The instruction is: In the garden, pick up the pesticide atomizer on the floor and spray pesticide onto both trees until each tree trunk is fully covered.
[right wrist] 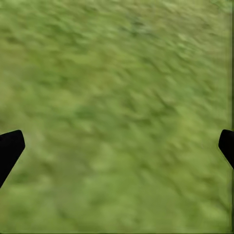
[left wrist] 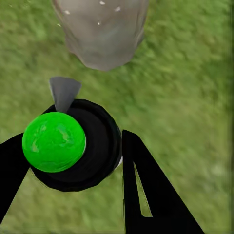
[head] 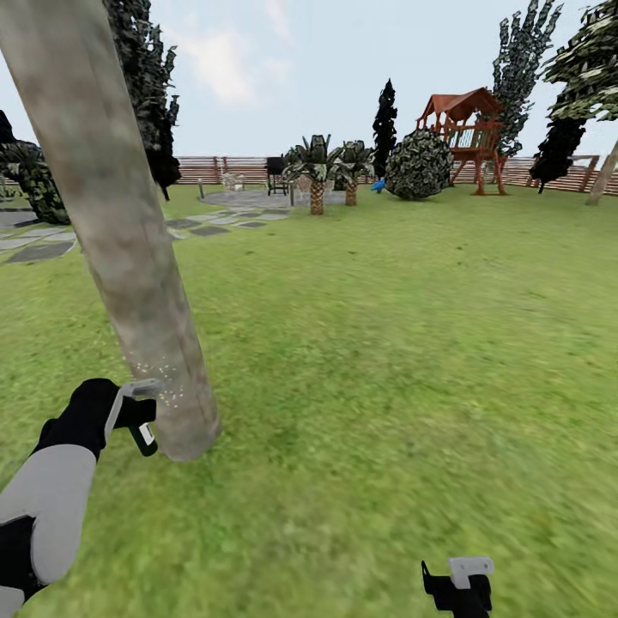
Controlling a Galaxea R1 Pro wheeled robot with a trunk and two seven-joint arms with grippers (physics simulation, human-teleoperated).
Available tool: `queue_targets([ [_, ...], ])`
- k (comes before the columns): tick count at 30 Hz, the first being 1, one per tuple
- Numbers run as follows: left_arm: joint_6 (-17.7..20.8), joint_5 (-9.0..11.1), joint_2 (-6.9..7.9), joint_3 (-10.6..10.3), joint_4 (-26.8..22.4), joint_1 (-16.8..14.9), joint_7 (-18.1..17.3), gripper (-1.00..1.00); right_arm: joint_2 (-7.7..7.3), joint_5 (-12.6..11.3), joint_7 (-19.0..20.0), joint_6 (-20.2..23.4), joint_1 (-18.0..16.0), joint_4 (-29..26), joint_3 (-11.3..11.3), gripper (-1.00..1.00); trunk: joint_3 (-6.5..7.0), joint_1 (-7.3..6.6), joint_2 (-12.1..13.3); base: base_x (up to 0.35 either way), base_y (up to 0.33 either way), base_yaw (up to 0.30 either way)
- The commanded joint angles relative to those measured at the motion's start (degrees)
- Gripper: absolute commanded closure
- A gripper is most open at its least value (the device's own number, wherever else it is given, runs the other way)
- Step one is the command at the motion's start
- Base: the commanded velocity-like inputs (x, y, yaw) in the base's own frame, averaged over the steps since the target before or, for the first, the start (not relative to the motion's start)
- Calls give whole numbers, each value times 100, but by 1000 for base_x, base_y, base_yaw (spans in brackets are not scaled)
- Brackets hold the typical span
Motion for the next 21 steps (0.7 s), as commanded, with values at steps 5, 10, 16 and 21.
queue_targets([
  [5, 21, -45, 48, 24, -14, -9, -53, 100, -1, -45, -17, -13, -3, 6, 50, -100, -5, 1, -2, 145, -240, 0],
  [10, 21, -36, 49, 31, -24, -10, -53, 100, 1, -45, -17, -13, -3, 6, 50, -100, -5, 1, -2, -45, -274, 26],
  [16, 21, -36, 55, 32, -25, -17, -47, 100, 0, -45, -17, -13, -3, 3, 50, -100, -5, 1, -2, -63, -276, 241],
  [21, 127, -33, 67, 38, -352, -56, -45, 100, 2, -45, -17, -13, -3, 6, 50, -100, -5, 1, -2, -5, -276, 275],
])
